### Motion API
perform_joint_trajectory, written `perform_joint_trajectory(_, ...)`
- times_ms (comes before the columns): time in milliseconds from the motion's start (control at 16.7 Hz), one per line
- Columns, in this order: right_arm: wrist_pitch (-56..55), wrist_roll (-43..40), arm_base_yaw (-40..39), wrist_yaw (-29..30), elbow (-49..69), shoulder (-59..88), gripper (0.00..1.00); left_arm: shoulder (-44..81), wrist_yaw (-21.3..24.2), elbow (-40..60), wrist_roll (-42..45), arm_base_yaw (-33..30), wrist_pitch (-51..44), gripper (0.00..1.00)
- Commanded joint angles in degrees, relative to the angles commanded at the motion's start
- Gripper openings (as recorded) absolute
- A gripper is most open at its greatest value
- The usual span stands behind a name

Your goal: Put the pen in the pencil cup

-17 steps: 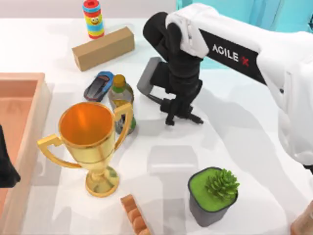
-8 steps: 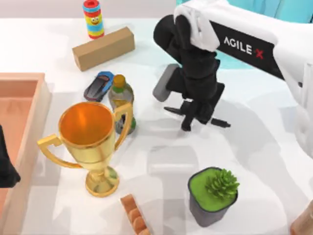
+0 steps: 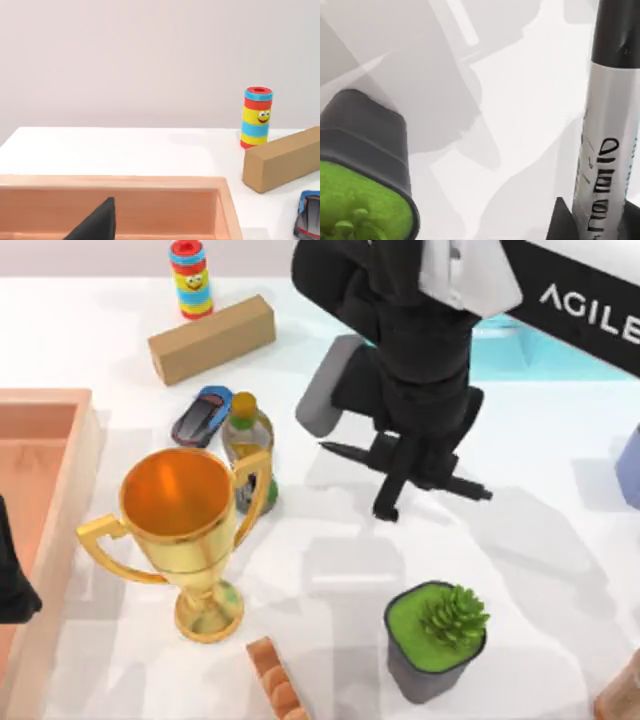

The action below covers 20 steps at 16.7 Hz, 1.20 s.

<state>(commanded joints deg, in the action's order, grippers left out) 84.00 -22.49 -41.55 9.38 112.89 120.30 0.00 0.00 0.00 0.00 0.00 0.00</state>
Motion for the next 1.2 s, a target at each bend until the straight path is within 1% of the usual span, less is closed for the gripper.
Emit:
perform_joint_trajectory(120, -2.27, 0.76, -2.56, -0.71, -2.61, -3.12, 0.0, 0.0, 0.0, 0.0, 0.0, 0.0, 0.0, 1.0)
perform_joint_trajectory(300, -4.64, 1.18, -4.15, -1.54, -4.53, -4.38, 0.0, 0.0, 0.0, 0.0, 0.0, 0.0, 0.0, 1.0)
perform_joint_trajectory(600, -4.62, 1.26, -3.92, -1.6, -4.44, -4.23, 0.0, 0.0, 0.0, 0.0, 0.0, 0.0, 0.0, 1.0)
perform_joint_trajectory(720, -6.16, 1.47, -2.96, -2.87, -4.98, -4.34, 0.0, 0.0, 0.0, 0.0, 0.0, 0.0, 0.0, 1.0)
perform_joint_trajectory(840, -10.12, 2.02, -0.58, -6.01, -6.34, -4.56, 0.0, 0.0, 0.0, 0.0, 0.0, 0.0, 0.0, 1.0)
perform_joint_trajectory(960, -16.53, 2.98, 3.05, -10.72, -8.36, -4.77, 0.0, 0.0, 0.0, 0.0, 0.0, 0.0, 0.0, 1.0)
perform_joint_trajectory(1200, -34.89, 5.78, 12.76, -23.48, -13.72, -5.3, 0.0, 0.0, 0.0, 0.0, 0.0, 0.0, 0.0, 1.0)
